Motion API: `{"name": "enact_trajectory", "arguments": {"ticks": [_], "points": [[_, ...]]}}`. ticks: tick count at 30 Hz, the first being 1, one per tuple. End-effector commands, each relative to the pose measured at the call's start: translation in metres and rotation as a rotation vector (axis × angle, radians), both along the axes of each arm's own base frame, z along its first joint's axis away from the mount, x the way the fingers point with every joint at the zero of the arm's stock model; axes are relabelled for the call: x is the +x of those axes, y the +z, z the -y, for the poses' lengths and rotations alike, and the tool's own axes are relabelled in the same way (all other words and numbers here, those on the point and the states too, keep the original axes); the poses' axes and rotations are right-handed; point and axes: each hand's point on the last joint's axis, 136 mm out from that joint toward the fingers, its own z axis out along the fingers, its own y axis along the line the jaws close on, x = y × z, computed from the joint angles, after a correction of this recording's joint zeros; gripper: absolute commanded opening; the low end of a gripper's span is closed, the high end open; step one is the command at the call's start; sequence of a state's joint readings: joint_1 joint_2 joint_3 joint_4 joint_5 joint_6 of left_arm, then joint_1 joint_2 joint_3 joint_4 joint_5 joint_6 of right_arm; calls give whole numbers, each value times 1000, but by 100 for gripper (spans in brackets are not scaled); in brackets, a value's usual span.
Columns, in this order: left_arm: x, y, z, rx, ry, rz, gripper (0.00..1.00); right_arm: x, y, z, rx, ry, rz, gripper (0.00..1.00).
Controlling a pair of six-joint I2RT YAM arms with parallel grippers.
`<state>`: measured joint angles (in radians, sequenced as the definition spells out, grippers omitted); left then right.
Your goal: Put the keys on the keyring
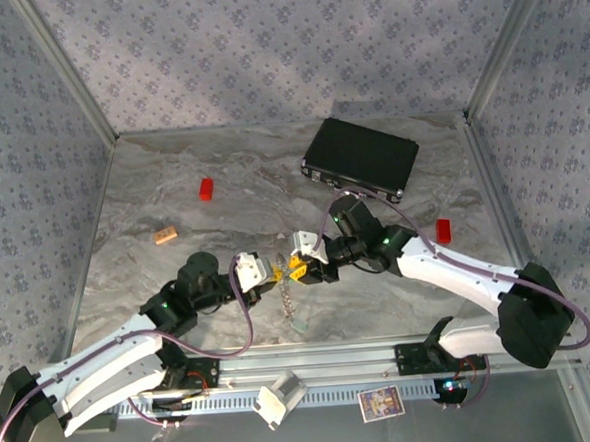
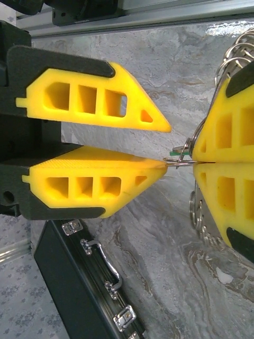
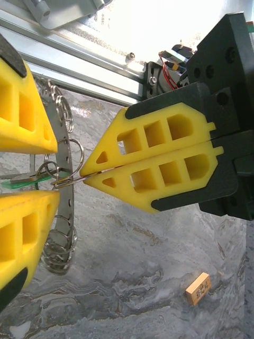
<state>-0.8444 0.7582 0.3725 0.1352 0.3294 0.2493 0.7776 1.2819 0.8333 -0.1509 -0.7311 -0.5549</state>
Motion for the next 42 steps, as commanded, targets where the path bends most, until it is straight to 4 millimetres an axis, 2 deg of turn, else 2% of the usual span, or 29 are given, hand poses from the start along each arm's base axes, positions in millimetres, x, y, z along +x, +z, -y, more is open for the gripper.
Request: {"name": "enact_trajectory", "arguments": {"ticks": [1, 18, 21, 23, 25, 28, 30, 36, 42], "points": [[-3, 16, 4, -60, -29, 40, 0, -3, 11, -7, 37, 40, 4, 22], [-4, 17, 5, -63, -39, 50, 0, 3, 2, -13, 24, 20, 19, 21], [-3, 17, 5, -61, -34, 51, 0, 2, 3, -12, 29, 26, 15, 13], [-2, 17, 4, -58, -27, 52, 0, 0, 4, -11, 28, 33, 15, 0], [3, 17, 3, -53, 1, 50, 0, -2, 4, -9, 12, 36, 21, 0], [11, 12, 1, -15, 46, 25, 26, -1, 7, -5, -23, 27, 59, 0], [11, 8, 2, 32, 36, -2, 27, 2, 9, -2, -51, 9, 95, 0], [13, 7, 11, 61, 3, -14, 20, 3, 7, 2, -155, 7, 153, 0], [8, 15, 18, 26, -41, -9, 12, 3, 15, -3, -152, 3, 176, 0]]}}
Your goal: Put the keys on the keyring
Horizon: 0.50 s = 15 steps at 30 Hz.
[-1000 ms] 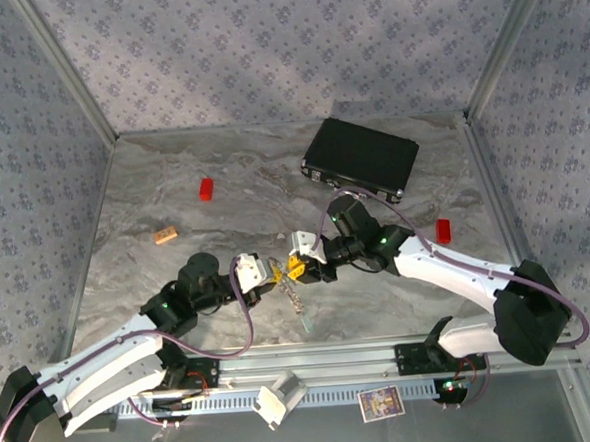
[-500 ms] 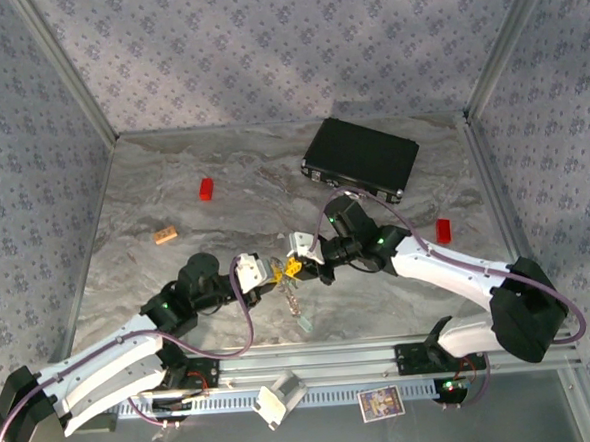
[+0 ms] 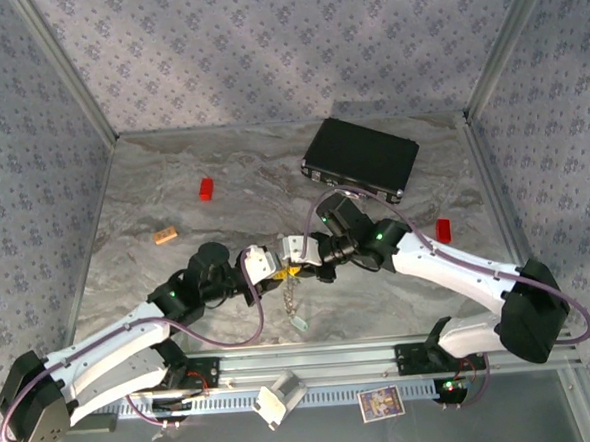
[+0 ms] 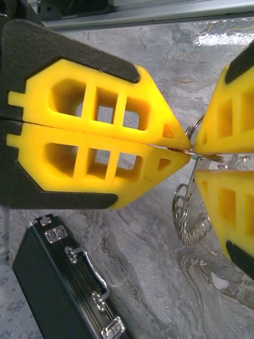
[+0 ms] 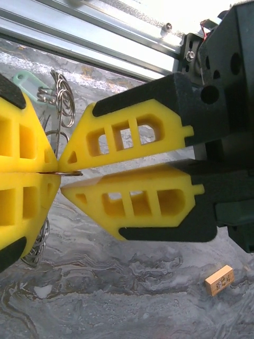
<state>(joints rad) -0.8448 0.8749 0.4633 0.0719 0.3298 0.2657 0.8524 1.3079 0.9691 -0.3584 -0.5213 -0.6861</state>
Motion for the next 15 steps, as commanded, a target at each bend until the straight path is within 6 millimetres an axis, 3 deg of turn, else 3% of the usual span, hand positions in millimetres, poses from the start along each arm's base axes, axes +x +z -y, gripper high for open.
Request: {"name": "enact_trajectory", "arguments": {"ticks": [1, 3, 4, 5, 7, 15], "points": [[-1, 20, 8, -51, -40, 33, 9, -3, 18, -3, 33, 13, 22, 0], [-3, 20, 9, -58, -51, 31, 1, -2, 23, -4, 82, -2, 3, 0], [-3, 19, 9, -65, -50, 31, 0, -1, 24, -4, 114, -14, -12, 5], [-3, 20, 9, -79, -47, 34, 0, 0, 24, -2, 144, -27, -29, 18], [-2, 23, 10, -132, -37, 45, 0, 1, 23, 3, 208, -53, -56, 28], [-6, 31, 14, -294, -53, 86, 0, 6, 14, 12, 334, -114, -111, 29]]}}
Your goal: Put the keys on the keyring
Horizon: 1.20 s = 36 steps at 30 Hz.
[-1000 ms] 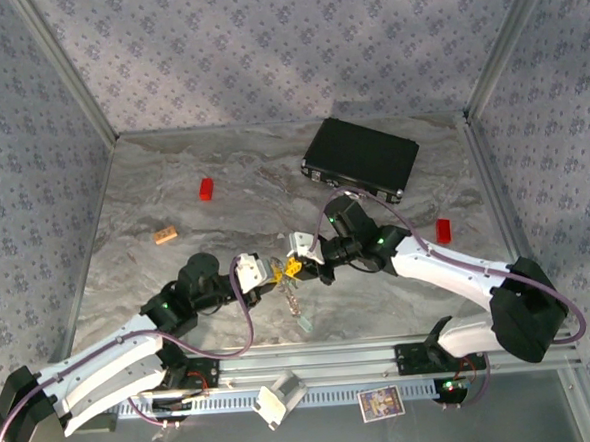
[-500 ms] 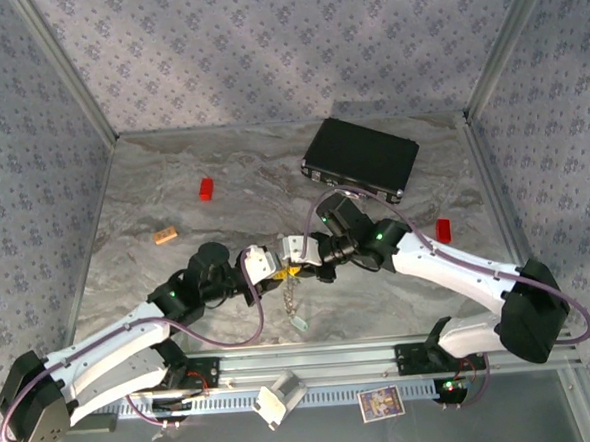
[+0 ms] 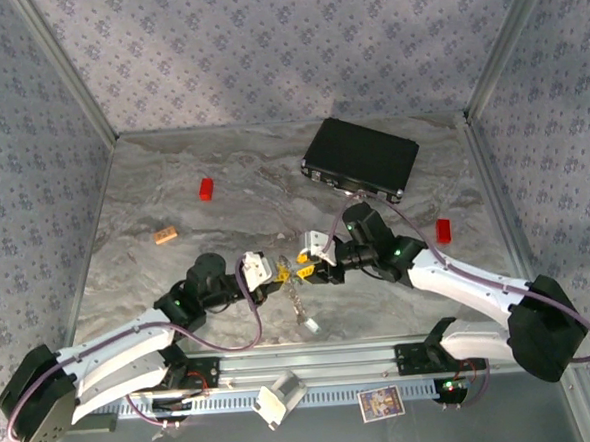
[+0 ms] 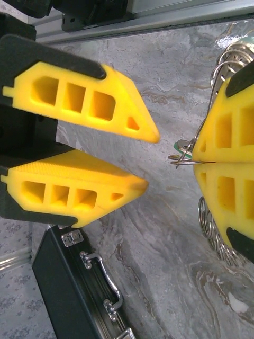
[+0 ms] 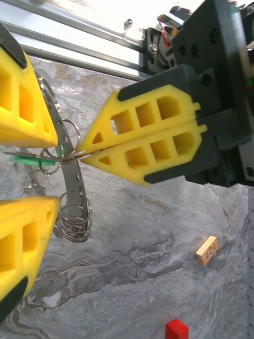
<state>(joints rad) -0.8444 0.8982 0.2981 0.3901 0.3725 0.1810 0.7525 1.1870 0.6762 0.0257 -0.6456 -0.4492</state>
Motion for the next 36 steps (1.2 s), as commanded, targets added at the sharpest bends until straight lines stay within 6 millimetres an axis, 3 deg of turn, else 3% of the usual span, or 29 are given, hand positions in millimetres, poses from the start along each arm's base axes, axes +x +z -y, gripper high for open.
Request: {"name": "enact_trajectory", "arguments": {"ticks": [1, 8, 11, 14, 16, 17, 19, 22, 27, 32, 34, 36], "points": [[-2, 44, 9, -160, -41, 89, 0, 0, 23, -6, 118, 3, 8, 29], [-8, 43, 11, -158, -79, 98, 0, -1, 16, -7, 105, 17, -13, 26], [-10, 44, 11, -166, -88, 101, 0, -3, 14, -8, 98, 29, -26, 17], [-11, 46, 11, -173, -93, 105, 0, -5, 16, -9, 104, 46, -33, 0], [-9, 45, 10, -169, -80, 101, 0, -7, 17, -8, 100, 53, -33, 0], [-5, 43, 9, -157, -55, 92, 4, -8, 18, -7, 92, 57, -26, 0], [5, 37, 7, -108, -1, 71, 27, -9, 19, -6, 59, 58, -2, 0], [9, 21, 5, 6, 16, 30, 30, -10, 17, -2, -31, 64, 52, 0], [7, 16, 8, 65, -17, -2, 24, -11, 10, 1, -186, 83, 107, 0], [3, 17, 12, 78, -55, -1, 20, -13, 18, -7, -185, 98, 142, 0], [0, 16, 14, 82, -79, -5, 13, -14, 23, -10, -169, 104, 140, 0], [-2, 17, 16, 79, -97, -5, 0, -14, 28, -12, -139, 100, 130, 0]]}}
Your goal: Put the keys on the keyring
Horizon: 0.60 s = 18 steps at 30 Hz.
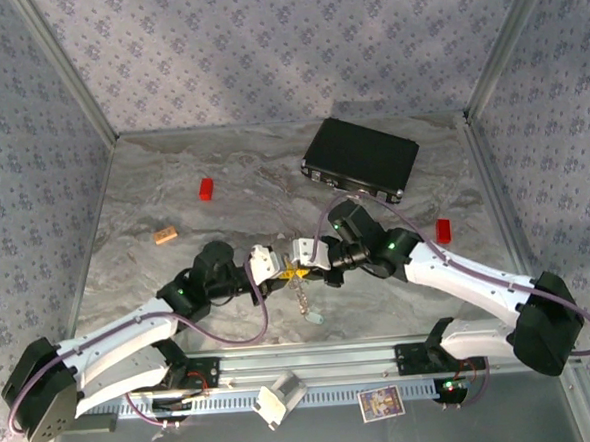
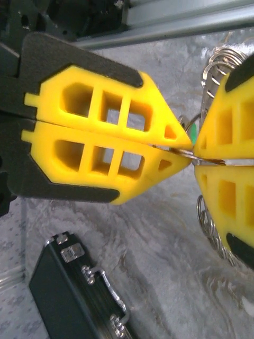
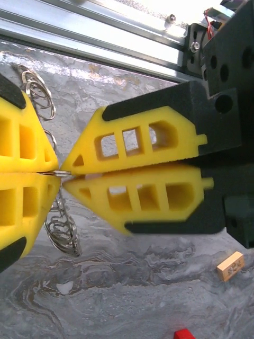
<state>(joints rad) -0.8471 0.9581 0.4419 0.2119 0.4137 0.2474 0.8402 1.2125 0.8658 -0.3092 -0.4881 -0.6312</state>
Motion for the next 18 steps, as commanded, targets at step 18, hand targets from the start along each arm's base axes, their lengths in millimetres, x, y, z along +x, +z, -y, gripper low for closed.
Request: {"name": "enact_trajectory", "arguments": {"ticks": [18], "points": [[-6, 21, 5, -215, -25, 42, 0, 6, 3, 4, 261, -66, -156, 29]]}}
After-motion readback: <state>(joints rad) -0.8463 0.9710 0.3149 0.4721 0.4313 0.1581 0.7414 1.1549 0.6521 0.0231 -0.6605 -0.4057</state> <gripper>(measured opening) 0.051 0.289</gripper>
